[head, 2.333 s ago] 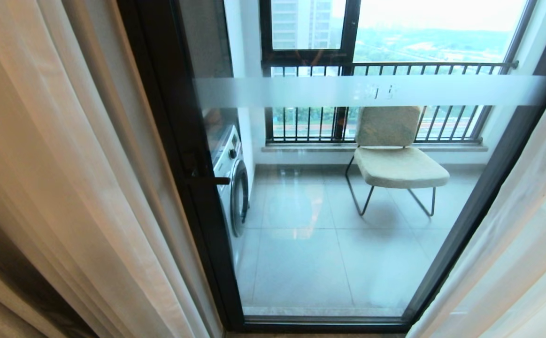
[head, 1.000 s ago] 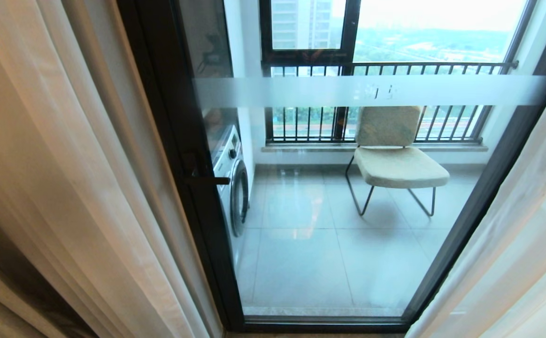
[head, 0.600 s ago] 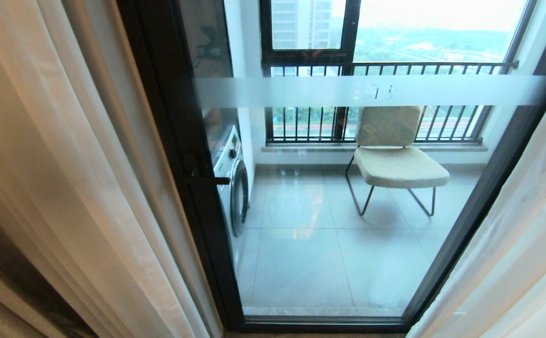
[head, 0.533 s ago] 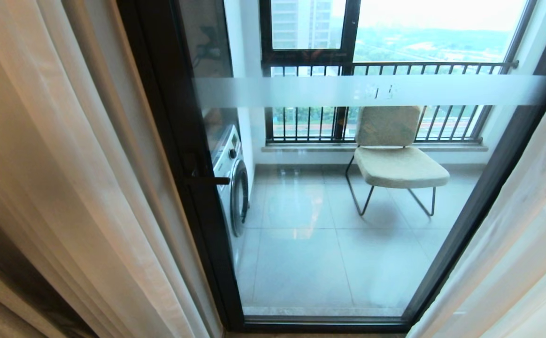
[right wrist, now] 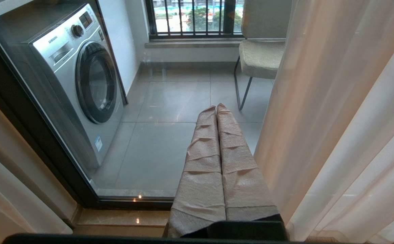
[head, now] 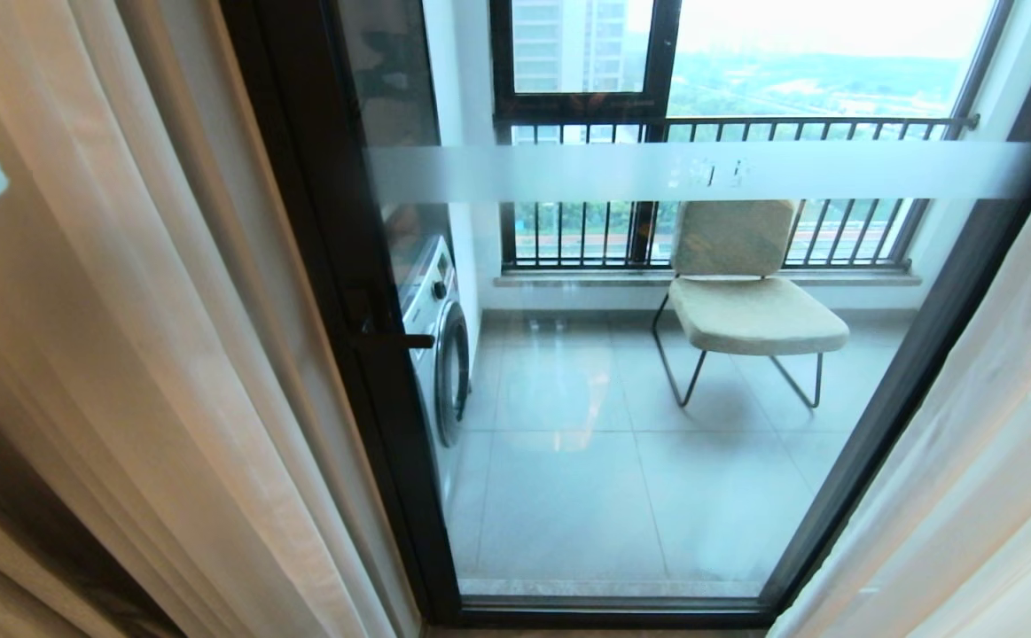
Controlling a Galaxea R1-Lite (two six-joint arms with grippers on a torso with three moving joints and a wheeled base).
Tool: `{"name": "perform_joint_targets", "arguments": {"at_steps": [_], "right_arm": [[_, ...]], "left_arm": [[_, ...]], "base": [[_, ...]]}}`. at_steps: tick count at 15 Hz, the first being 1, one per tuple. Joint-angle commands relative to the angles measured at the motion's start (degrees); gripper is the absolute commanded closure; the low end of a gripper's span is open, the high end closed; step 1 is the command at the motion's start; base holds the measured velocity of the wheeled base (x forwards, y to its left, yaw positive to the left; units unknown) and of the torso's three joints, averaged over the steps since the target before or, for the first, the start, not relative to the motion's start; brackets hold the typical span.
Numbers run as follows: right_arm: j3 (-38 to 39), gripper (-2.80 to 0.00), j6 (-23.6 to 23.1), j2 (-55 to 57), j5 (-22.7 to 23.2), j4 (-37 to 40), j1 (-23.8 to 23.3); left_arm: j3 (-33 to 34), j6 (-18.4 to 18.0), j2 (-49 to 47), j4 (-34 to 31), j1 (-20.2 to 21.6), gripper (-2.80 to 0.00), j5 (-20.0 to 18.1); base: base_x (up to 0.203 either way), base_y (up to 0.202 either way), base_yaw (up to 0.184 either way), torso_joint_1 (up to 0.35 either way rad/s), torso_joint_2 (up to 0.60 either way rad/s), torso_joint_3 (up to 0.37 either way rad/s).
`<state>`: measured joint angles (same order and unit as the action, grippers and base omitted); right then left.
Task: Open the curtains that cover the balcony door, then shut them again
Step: Close the inner curtains on both sides
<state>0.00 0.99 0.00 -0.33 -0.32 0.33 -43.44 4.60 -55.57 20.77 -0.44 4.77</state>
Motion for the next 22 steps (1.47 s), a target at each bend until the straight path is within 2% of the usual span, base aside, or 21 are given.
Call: {"name": "perform_joint_targets", "arguments": {"at_steps": [1, 6, 9, 13, 18, 19, 22], "right_arm": [[0.00, 0.00, 0.06, 0.00, -0.02, -0.03, 0.02], [0.00, 0.00, -0.01, 0.00, -0.02, -0.03, 0.02], [0.00, 0.00, 0.00, 0.05, -0.02, -0.03, -0.02], [0.00, 0.00, -0.02, 0.00, -0.02, -0.03, 0.02], [0.00, 0.00, -0.02, 0.00, -0.02, -0.03, 0.02], [0.00, 0.00, -0.02, 0.00, -0.02, -0.03, 0.02], [0.00, 0.00, -0.02, 0.09, -0.02, -0.03, 0.02]], "left_arm": [[-3.06, 0.28, -6.18, 0.55, 0.05, -2.80, 0.07], [-12.17, 0.08, -19.52, 7.76, 2.23, -2.80, 0.47], [-17.78, -0.20, -24.96, 8.96, 3.17, -2.80, 0.50], [-22.94, -1.43, -29.13, 9.10, 4.77, -2.80, 0.51], [-24.41, -1.61, -30.12, 9.11, 5.01, -2.80, 0.51], [-24.41, -1.61, -30.12, 9.11, 4.92, 0.00, 0.42], [-24.50, -1.61, -29.90, 9.11, 4.53, 0.00, 0.16]], "base": [[0.000, 0.000, 0.000, 0.000, 0.00, 0.000], [0.000, 0.000, 0.000, 0.000, 0.00, 0.000], [0.000, 0.000, 0.000, 0.000, 0.00, 0.000], [0.000, 0.000, 0.000, 0.000, 0.00, 0.000], [0.000, 0.000, 0.000, 0.000, 0.00, 0.000], [0.000, 0.000, 0.000, 0.000, 0.00, 0.000], [0.000, 0.000, 0.000, 0.000, 0.00, 0.000]]}}
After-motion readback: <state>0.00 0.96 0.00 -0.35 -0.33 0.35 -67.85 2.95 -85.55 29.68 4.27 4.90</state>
